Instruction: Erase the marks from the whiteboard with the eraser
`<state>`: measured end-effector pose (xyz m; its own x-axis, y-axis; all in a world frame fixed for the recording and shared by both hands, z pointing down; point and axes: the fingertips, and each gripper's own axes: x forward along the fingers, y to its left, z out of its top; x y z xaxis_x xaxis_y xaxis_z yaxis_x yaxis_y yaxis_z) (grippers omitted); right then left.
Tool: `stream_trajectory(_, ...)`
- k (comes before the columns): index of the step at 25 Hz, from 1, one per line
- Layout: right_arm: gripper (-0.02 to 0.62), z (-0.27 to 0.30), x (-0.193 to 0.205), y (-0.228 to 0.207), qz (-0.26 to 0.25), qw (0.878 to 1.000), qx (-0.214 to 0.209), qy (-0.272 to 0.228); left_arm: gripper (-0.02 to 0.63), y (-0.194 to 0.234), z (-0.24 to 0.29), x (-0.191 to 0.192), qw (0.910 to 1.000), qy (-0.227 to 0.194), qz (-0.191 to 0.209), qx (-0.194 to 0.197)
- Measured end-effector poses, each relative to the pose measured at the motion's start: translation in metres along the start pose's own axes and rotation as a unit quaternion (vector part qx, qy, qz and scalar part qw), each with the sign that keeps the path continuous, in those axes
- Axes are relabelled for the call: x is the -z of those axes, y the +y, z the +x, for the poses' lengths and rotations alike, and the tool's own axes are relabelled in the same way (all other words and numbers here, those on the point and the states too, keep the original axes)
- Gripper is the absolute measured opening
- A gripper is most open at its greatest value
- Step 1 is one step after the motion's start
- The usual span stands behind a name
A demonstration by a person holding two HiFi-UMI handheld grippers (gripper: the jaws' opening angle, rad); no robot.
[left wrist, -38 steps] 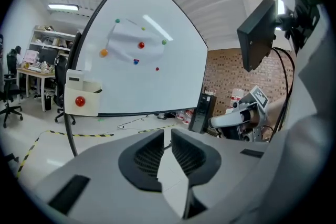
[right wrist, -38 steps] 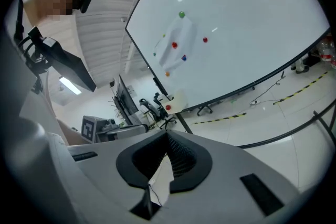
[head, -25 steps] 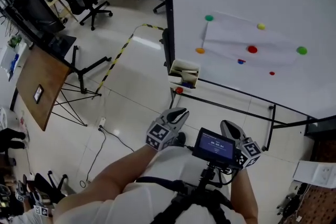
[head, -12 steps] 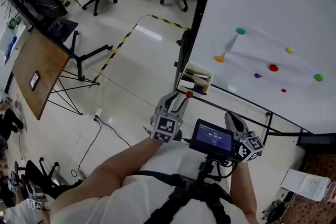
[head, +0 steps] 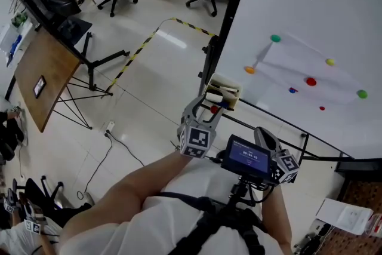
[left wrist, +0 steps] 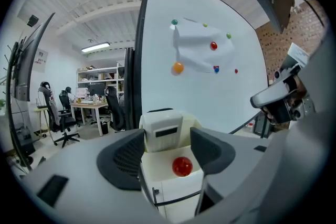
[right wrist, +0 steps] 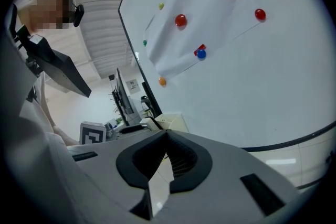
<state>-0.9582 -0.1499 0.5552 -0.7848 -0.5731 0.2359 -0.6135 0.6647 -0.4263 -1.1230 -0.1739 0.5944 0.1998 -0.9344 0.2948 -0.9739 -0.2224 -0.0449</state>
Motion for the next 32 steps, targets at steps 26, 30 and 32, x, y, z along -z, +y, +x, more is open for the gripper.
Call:
stream_trajectory(26, 0.015, 0.003, -0.003, -0.054, 0.023, 0.999, -0.022, 0.036, 0.244, -0.006, 0.039, -0.003, 0.9872, 0.018, -0.110, -0.114)
stream_trajectory(30, 0.015, 0.004, -0.005, -0.058, 0.020, 0.999, -0.026, 0.043, 0.249, -0.007, 0.045, -0.002, 0.9903, 0.010, -0.060, -0.125)
stream_trajectory(32, 0.015, 0.006, -0.008, -0.059, 0.018, 0.998, -0.030, 0.044, 0.253, -0.005, 0.047, 0.000, 0.9906, 0.011, -0.038, -0.131)
